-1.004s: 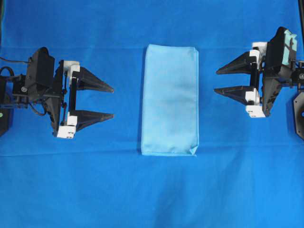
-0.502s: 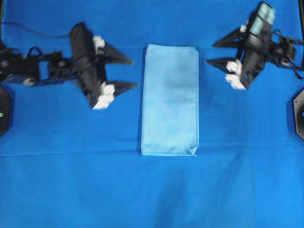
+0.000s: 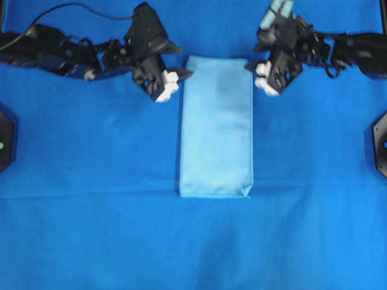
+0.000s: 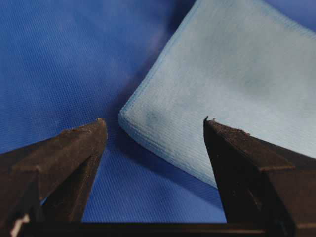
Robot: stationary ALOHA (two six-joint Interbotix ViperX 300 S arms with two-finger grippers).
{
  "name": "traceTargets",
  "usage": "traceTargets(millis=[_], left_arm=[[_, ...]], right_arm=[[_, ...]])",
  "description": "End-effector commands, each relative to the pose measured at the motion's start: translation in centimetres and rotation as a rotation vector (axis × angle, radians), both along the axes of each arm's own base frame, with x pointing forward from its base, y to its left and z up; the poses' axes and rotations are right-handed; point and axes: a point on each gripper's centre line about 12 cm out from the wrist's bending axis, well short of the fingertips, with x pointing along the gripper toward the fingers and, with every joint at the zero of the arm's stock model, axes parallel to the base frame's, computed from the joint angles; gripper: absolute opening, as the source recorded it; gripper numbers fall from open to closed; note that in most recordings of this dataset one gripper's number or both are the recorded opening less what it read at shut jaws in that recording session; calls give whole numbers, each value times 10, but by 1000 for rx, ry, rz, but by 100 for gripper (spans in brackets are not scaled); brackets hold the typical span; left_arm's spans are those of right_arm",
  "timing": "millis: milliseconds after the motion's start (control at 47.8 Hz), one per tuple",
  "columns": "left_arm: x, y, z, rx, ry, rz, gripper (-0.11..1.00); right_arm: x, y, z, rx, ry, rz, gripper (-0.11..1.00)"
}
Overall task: Fold the light blue towel.
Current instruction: 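Grasp the strip's far corners with both grippers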
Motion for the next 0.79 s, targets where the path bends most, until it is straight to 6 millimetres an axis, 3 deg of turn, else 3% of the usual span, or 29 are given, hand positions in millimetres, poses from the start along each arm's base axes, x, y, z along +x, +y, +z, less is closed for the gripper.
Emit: traceTargets(millis=[0,209,335,397,565,774], left_arm=[[8,10,3,13,-26,14,76],[6,23,-16,-3,10,45,74],[4,24,-22,-8,25,47,60],[4,22,-24,-3,32,36,44],[9,13,-30,37,62,-20,5],[11,8,-35,37,68,-36,2]], right_arm=[[9,-6,2,-8,-23,0,62],[16,-9,-10,8,-15,-2,61],[14,-7,-13,12,-7,0,58],[13,-5,-15,15,-4,5,48],[11,7,-22,33,10,25,4],[5,13,-26,55,12,10,2]])
